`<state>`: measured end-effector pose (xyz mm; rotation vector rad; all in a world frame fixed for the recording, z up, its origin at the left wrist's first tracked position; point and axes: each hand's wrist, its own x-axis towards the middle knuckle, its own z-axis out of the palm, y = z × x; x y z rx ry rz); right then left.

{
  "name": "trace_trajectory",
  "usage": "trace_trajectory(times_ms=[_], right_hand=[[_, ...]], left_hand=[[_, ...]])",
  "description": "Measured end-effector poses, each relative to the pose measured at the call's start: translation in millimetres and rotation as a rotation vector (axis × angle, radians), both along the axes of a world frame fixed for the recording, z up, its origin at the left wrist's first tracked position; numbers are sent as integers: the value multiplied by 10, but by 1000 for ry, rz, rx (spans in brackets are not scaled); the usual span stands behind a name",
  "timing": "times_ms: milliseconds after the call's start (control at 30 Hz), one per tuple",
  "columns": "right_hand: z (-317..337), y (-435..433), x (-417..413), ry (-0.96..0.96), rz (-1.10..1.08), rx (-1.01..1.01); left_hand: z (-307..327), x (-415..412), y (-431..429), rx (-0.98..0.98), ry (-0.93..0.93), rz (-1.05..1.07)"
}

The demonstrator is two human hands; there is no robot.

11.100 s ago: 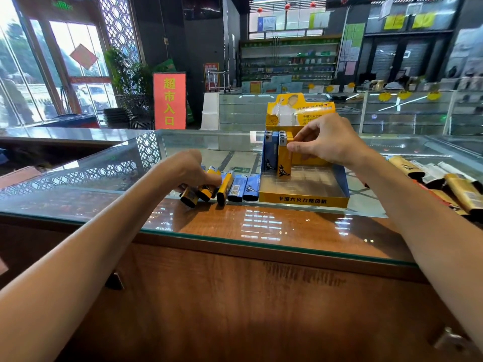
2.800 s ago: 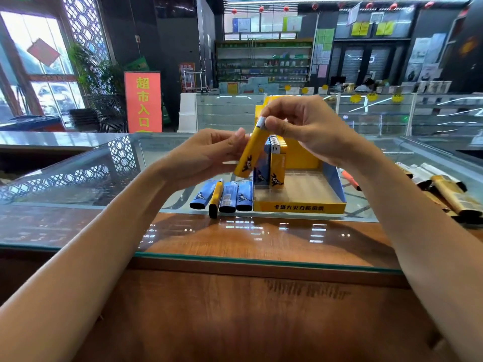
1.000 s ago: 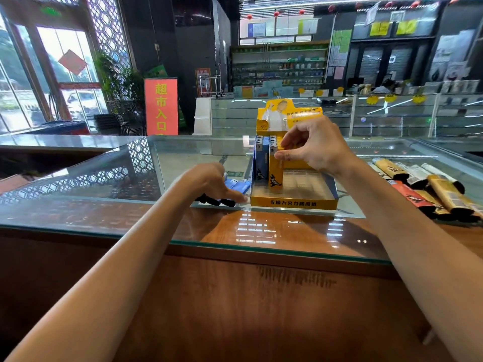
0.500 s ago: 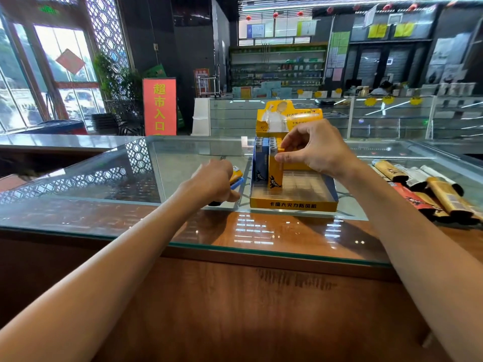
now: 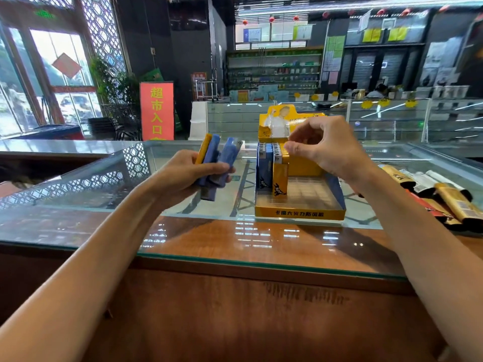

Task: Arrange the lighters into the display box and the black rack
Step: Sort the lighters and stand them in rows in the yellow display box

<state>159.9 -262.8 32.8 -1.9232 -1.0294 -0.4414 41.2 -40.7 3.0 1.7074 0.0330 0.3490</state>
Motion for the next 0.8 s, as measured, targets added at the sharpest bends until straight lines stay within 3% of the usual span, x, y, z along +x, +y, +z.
trace_trajectory(times_ms=[200,333,600,700,800], right_hand=[[15,104,-152,29,181,45],[10,153,-198,132,338,61],[31,168,-234,451,625,138],[60,176,-217,498,635,247],[90,153,-164,453,525,360]], left_hand=[[69,155,-172,-34,-139,-213],[18,210,-252,5,-176,-280],[15,165,-277,-144,-131,-437],[37,152,-288,-186,-130,-450],[31,162,-272,-200,-118,-296]])
